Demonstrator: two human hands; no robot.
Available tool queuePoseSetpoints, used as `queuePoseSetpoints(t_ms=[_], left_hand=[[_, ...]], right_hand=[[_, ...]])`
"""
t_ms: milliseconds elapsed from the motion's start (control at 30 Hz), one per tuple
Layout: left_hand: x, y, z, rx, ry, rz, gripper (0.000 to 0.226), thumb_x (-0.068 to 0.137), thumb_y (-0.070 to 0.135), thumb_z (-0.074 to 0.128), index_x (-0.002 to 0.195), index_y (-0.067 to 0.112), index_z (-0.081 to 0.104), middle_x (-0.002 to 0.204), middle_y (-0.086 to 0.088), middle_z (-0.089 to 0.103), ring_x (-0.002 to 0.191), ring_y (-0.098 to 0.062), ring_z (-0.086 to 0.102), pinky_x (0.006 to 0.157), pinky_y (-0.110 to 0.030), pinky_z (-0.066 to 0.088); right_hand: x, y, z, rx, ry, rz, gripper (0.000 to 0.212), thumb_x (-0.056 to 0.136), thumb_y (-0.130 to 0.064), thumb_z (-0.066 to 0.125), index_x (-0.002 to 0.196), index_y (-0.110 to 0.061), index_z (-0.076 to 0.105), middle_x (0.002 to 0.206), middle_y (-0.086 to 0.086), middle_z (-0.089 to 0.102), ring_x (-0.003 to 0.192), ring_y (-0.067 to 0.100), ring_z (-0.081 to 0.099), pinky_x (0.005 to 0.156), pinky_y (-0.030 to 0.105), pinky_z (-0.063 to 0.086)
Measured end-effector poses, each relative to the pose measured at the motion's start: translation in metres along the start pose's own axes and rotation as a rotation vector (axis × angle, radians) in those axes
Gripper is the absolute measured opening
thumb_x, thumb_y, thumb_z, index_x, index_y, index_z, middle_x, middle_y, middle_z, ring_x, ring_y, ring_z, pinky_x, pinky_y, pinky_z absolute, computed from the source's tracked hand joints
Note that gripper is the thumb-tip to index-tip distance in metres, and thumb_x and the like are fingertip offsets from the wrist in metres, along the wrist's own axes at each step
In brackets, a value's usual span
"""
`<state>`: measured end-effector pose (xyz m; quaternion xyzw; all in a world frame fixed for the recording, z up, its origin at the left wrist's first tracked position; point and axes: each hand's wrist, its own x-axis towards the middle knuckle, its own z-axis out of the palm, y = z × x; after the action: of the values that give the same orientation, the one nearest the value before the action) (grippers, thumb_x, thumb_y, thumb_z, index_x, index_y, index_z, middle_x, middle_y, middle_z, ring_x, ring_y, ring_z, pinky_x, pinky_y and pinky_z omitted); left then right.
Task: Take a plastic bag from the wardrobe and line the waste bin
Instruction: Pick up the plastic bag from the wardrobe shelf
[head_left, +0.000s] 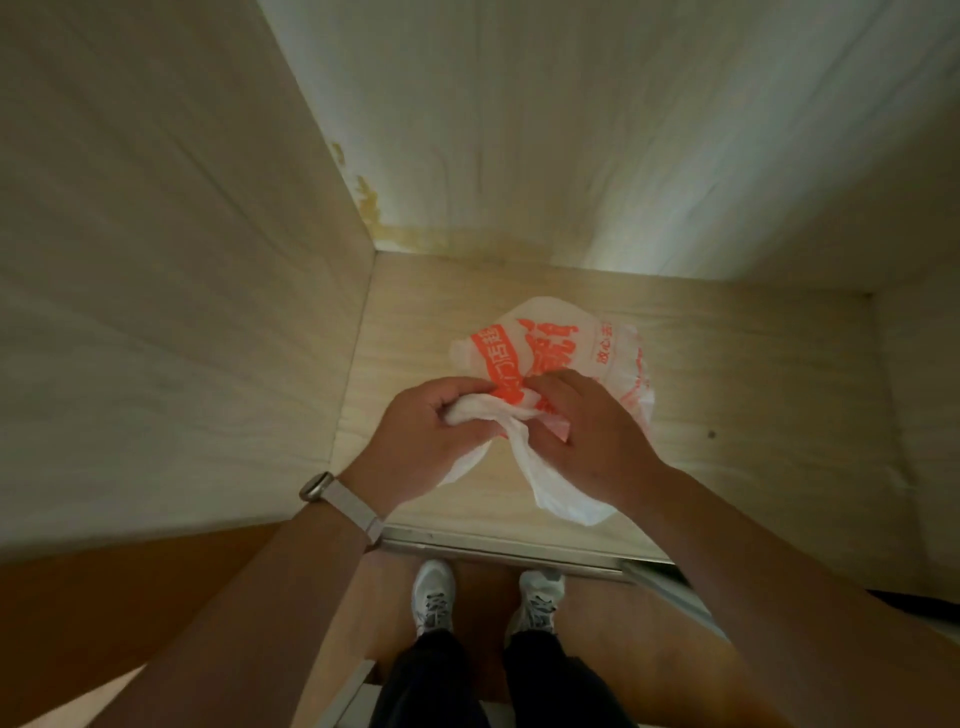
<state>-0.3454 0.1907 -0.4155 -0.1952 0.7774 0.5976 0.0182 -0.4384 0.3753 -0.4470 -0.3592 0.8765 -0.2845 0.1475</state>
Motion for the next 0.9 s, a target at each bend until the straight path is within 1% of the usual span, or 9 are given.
queuePoseSetpoints(t_ms=[133,233,367,467,567,633,733,800,900], left_hand=[[-0.028,0.034,-0.007,-0.060,0.079,0.035,0.033,0.075,0.010,0.081,0.100,0.029,0.070,0.094,0.019,0.070,0.084,0.011,0.064,0.070,-0.005,0.046],[-0.047,0.049,-0.010,-0.095,0.174,0.066,0.026,0.078,0.013,0.080,0.096,0.031,0.070,0.089,0.021,0.072,0.084,0.010,0.064,0.071,-0.006,0.046],[-0.067,0.058,-0.017,-0.072,0.289,0.110,0.018,0.080,0.021,0.078,0.092,0.032,0.072,0.090,0.021,0.072,0.086,0.005,0.065,0.071,-0.008,0.047],[-0.082,0.062,-0.028,0.009,0.340,0.213,0.020,0.082,0.023,0.076,0.087,0.040,0.067,0.091,0.023,0.069,0.085,0.005,0.064,0.069,-0.005,0.045],[-0.098,0.066,-0.036,0.036,0.406,0.312,0.007,0.082,0.031,0.070,0.085,0.035,0.066,0.087,0.018,0.067,0.083,0.001,0.063,0.069,-0.006,0.044],[-0.110,0.067,-0.042,0.054,0.450,0.384,0.006,0.082,0.035,0.066,0.087,0.033,0.064,0.086,0.015,0.065,0.083,-0.002,0.062,0.070,-0.009,0.045],[-0.125,0.074,-0.049,0.081,0.501,0.450,0.004,0.083,0.035,0.065,0.086,0.036,0.061,0.087,0.014,0.063,0.082,-0.003,0.062,0.070,-0.012,0.046],[-0.135,0.081,-0.054,0.079,0.525,0.458,0.003,0.082,0.034,0.065,0.084,0.034,0.062,0.085,0.015,0.063,0.081,-0.003,0.062,0.070,-0.013,0.047],[-0.154,0.094,-0.059,0.089,0.550,0.462,0.001,0.081,0.034,0.063,0.082,0.033,0.063,0.083,0.014,0.064,0.080,-0.004,0.062,0.069,-0.014,0.048]], right_hand=[[-0.005,-0.029,-0.026,0.016,0.019,-0.078,0.035,0.090,-0.032,0.061,0.122,-0.018,0.058,0.120,0.002,0.060,0.108,0.022,0.054,0.091,0.033,0.043],[-0.010,-0.050,-0.040,0.011,0.041,-0.122,0.030,0.090,-0.028,0.060,0.118,-0.018,0.061,0.115,0.000,0.062,0.104,0.020,0.055,0.088,0.034,0.046],[-0.018,-0.082,-0.050,0.011,0.069,-0.148,0.028,0.089,-0.032,0.053,0.112,-0.020,0.062,0.110,-0.003,0.063,0.100,0.016,0.054,0.085,0.028,0.044],[-0.025,-0.105,-0.052,0.026,0.061,-0.138,0.025,0.089,-0.032,0.050,0.107,-0.019,0.063,0.103,-0.003,0.063,0.094,0.016,0.055,0.082,0.032,0.048],[-0.034,-0.129,-0.052,0.049,0.079,-0.148,0.015,0.092,-0.025,0.055,0.102,-0.019,0.063,0.097,-0.004,0.064,0.090,0.015,0.057,0.079,0.035,0.048],[-0.041,-0.145,-0.053,0.082,0.105,-0.166,0.011,0.092,-0.029,0.054,0.097,-0.022,0.062,0.092,-0.009,0.062,0.086,0.011,0.057,0.074,0.029,0.045],[-0.051,-0.169,-0.056,0.117,0.153,-0.193,0.011,0.092,-0.042,0.045,0.085,-0.036,0.051,0.076,-0.022,0.050,0.073,-0.002,0.049,0.066,0.013,0.034],[-0.056,-0.179,-0.060,0.112,0.144,-0.202,0.014,0.092,-0.046,0.043,0.086,-0.037,0.051,0.077,-0.023,0.051,0.074,-0.004,0.050,0.065,0.011,0.032],[-0.064,-0.190,-0.073,0.074,0.137,-0.264,0.019,0.091,-0.048,0.044,0.097,-0.034,0.056,0.087,-0.020,0.055,0.080,-0.003,0.051,0.067,0.011,0.033]])
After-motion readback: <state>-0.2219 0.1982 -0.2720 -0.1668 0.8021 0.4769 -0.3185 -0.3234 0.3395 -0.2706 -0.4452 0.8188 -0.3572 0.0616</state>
